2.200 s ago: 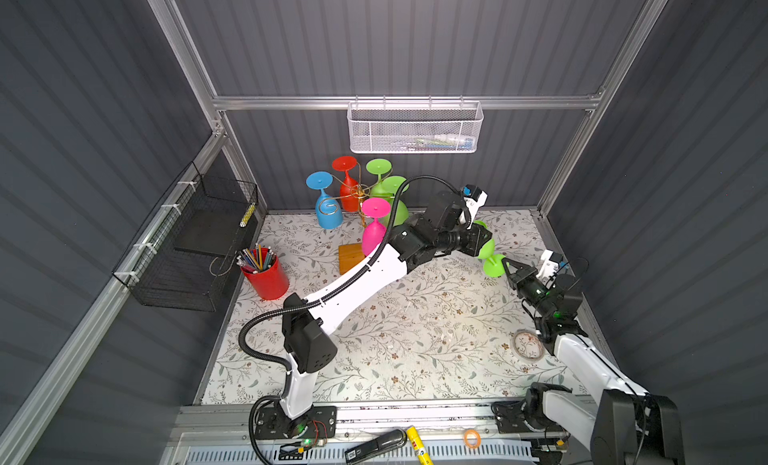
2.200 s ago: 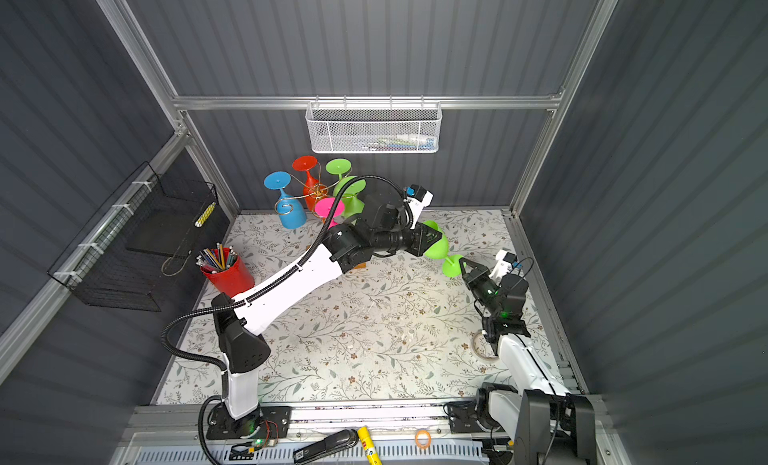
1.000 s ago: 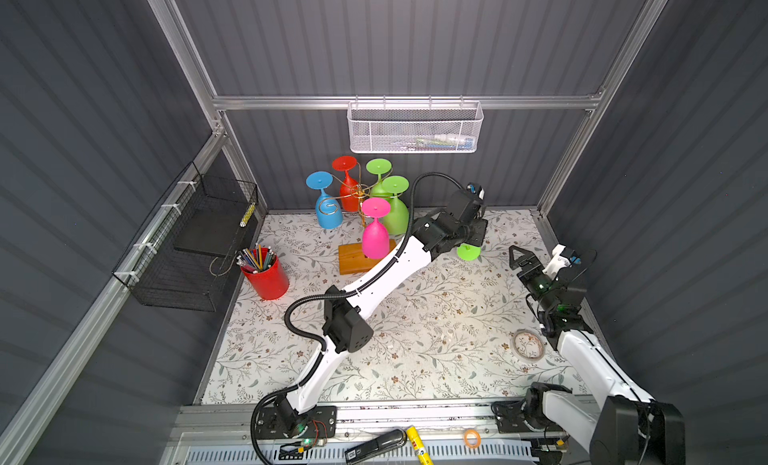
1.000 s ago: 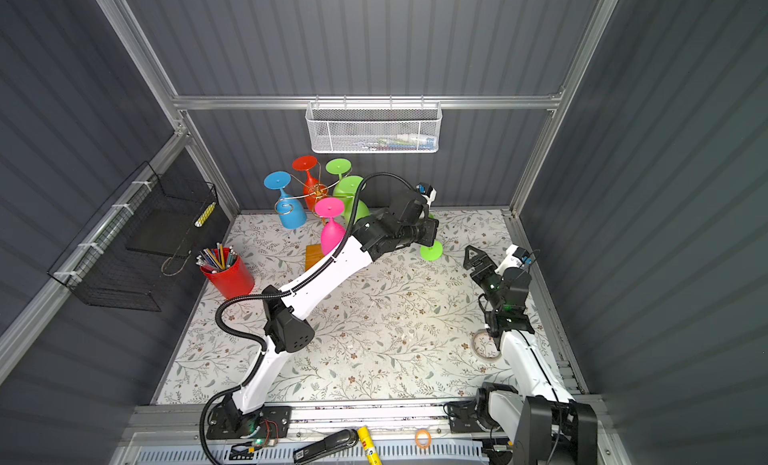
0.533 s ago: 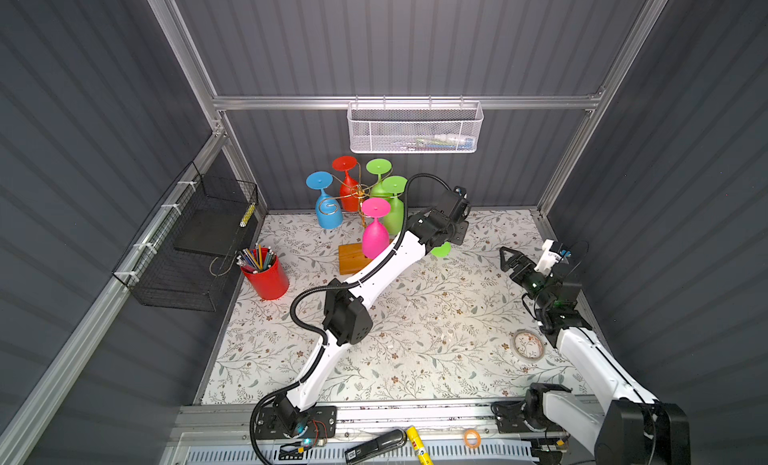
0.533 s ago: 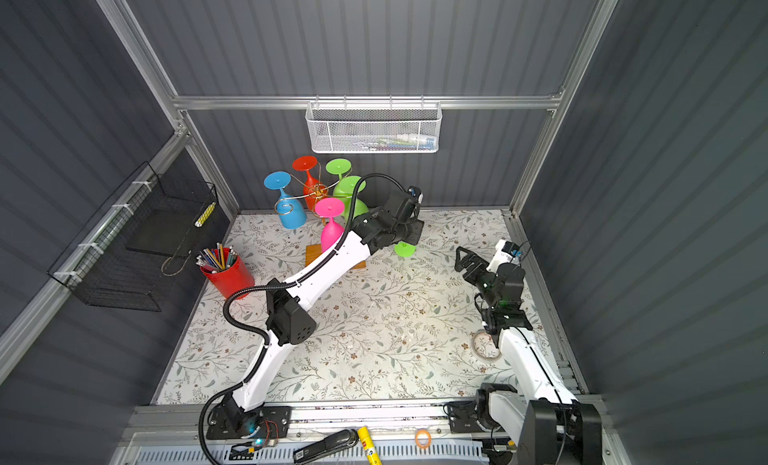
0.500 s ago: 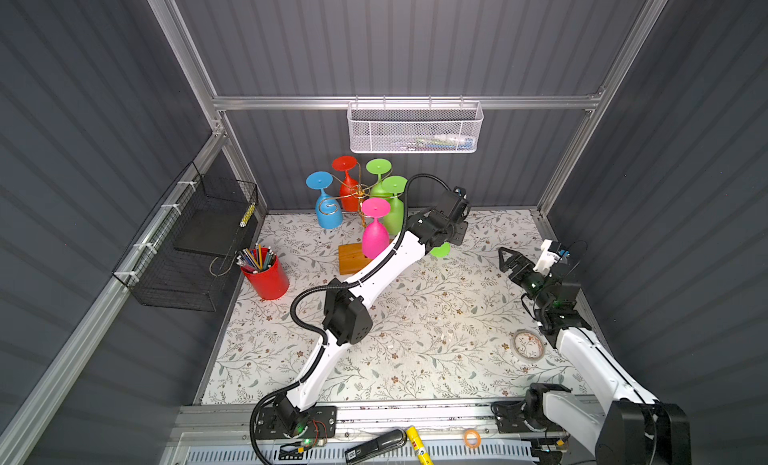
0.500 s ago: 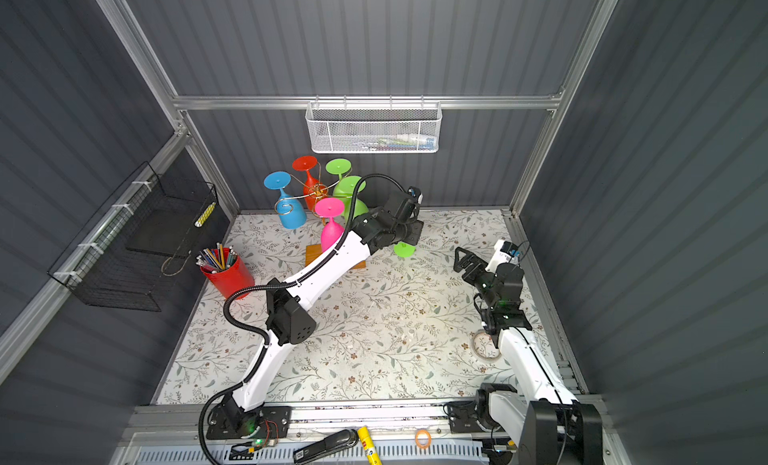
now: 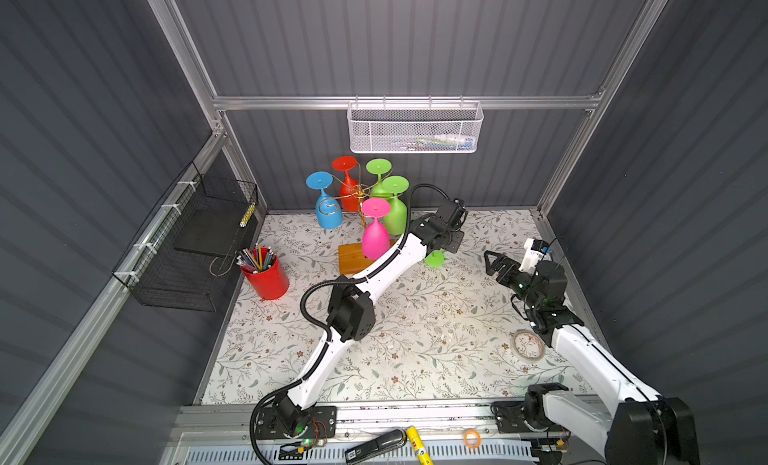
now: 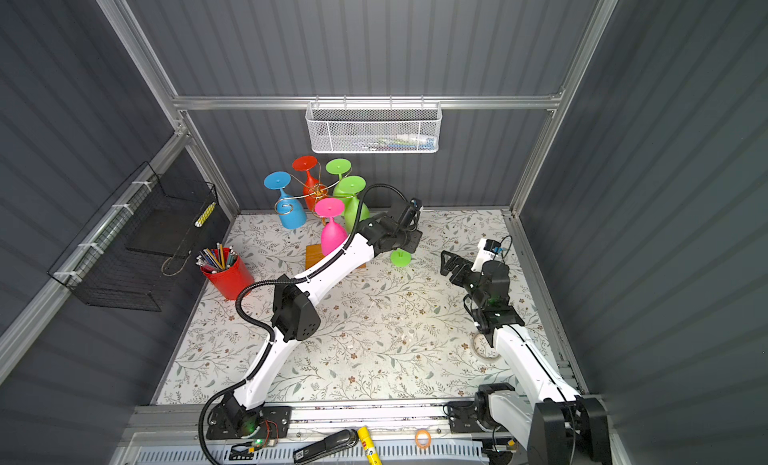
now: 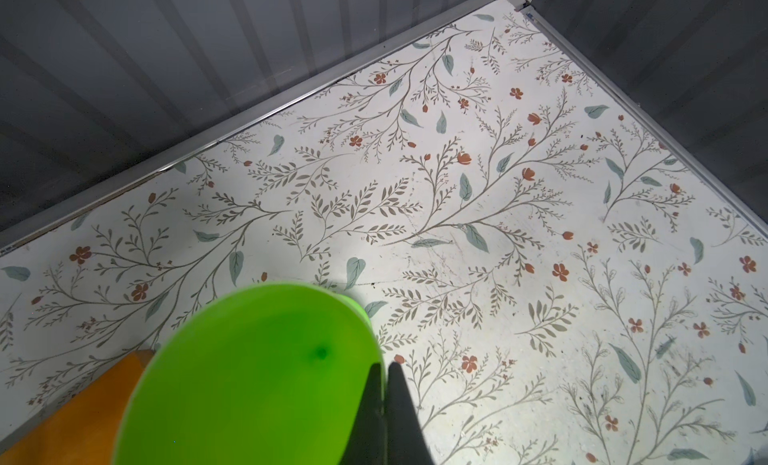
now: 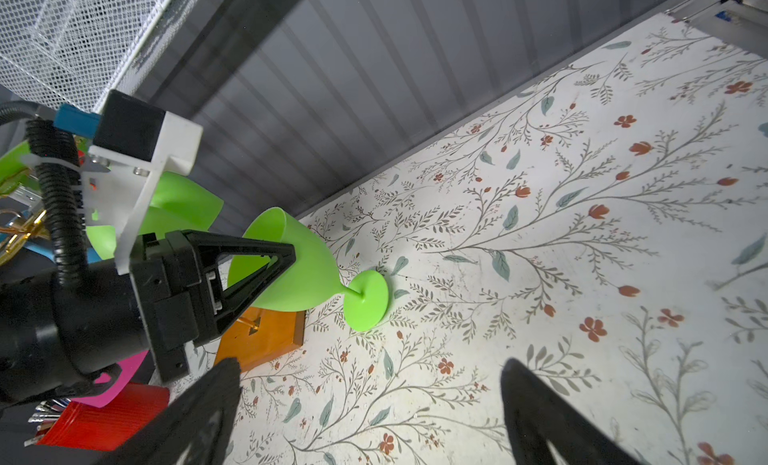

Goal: Take the wine glass off the wine glass rack
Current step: 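Set the green glass upright beside the rack while the right arm withdraws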

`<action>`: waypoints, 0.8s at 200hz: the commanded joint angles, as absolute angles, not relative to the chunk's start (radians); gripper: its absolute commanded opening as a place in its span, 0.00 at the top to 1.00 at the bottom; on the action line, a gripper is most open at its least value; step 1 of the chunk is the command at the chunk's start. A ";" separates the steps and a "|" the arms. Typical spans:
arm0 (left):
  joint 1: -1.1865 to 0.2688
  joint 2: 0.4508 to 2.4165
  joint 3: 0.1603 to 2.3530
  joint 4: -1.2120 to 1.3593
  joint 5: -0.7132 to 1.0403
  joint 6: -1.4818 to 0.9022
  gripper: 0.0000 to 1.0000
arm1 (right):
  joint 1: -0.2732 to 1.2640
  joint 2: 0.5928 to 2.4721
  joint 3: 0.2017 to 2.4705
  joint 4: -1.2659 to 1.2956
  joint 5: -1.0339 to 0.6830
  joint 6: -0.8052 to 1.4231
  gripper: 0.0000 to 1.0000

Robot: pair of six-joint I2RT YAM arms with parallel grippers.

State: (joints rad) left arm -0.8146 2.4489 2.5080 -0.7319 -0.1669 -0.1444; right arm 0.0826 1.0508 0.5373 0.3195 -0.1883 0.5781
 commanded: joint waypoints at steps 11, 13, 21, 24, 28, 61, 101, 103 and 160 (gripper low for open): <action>-0.799 2.462 2.489 -0.704 -0.148 -0.115 1.00 | 0.098 1.072 0.568 0.323 -0.159 0.551 0.03; -0.798 2.462 2.488 -0.703 -0.148 -0.115 1.00 | 0.099 1.072 0.568 0.323 -0.158 0.552 0.03; -0.795 2.465 2.488 -0.700 -0.146 -0.115 1.00 | 0.100 1.076 0.568 0.325 -0.157 0.550 0.02; -0.794 2.465 2.489 -0.699 -0.145 -0.115 1.00 | 0.100 1.077 0.568 0.325 -0.157 0.550 0.02; -0.793 2.469 2.491 -0.698 -0.145 -0.115 1.00 | 0.100 1.078 0.569 0.325 -0.158 0.548 0.02; -0.787 2.483 2.501 -0.696 -0.141 -0.117 0.97 | 0.101 1.083 0.568 0.320 -0.157 0.536 0.02; -0.781 2.490 2.518 -0.698 -0.141 -0.112 0.73 | 0.102 1.085 0.572 0.314 -0.164 0.529 0.02; -0.779 2.490 2.518 -0.698 -0.142 -0.111 0.72 | 0.102 1.085 0.572 0.314 -0.164 0.529 0.02; -0.775 2.485 2.562 -0.700 -0.138 -0.103 0.39 | 0.103 1.083 0.572 0.321 -0.173 0.507 0.01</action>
